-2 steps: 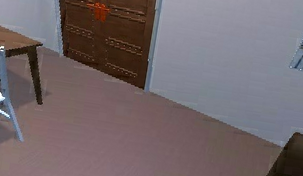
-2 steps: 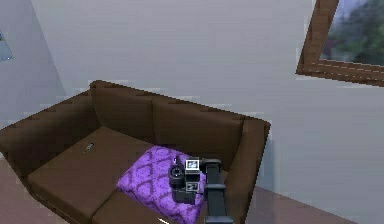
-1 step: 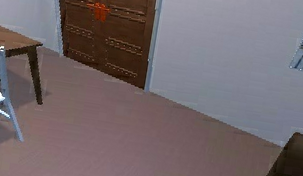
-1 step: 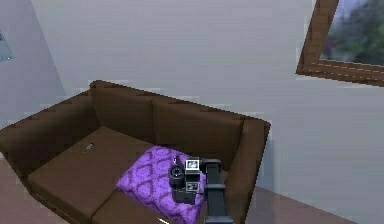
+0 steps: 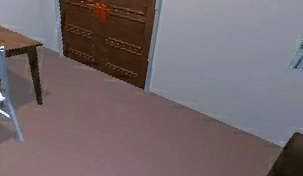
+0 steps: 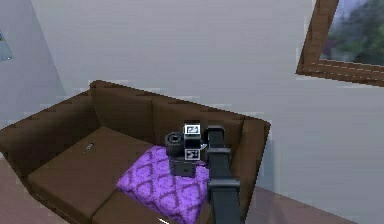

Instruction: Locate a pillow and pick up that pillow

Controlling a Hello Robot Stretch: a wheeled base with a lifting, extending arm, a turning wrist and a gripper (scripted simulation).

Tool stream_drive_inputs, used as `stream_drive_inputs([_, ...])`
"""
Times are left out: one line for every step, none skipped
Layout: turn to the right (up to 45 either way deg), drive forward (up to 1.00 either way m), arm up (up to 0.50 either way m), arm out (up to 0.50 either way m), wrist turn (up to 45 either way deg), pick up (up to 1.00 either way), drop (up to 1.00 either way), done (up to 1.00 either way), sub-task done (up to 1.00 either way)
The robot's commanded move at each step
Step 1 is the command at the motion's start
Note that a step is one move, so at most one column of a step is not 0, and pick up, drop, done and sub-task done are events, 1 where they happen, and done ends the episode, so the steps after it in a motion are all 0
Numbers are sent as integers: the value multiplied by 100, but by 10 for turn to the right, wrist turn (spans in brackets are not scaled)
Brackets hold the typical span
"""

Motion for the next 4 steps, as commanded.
stream_drive_inputs([0, 0, 12, 0, 0, 0, 0, 0, 0])
stream_drive_inputs([0, 0, 0, 0, -450, 0, 0, 0, 0])
stream_drive_inputs([0, 0, 0, 0, -450, 0, 0, 0, 0])
stream_drive_inputs([0, 0, 0, 0, -450, 0, 0, 0, 0])
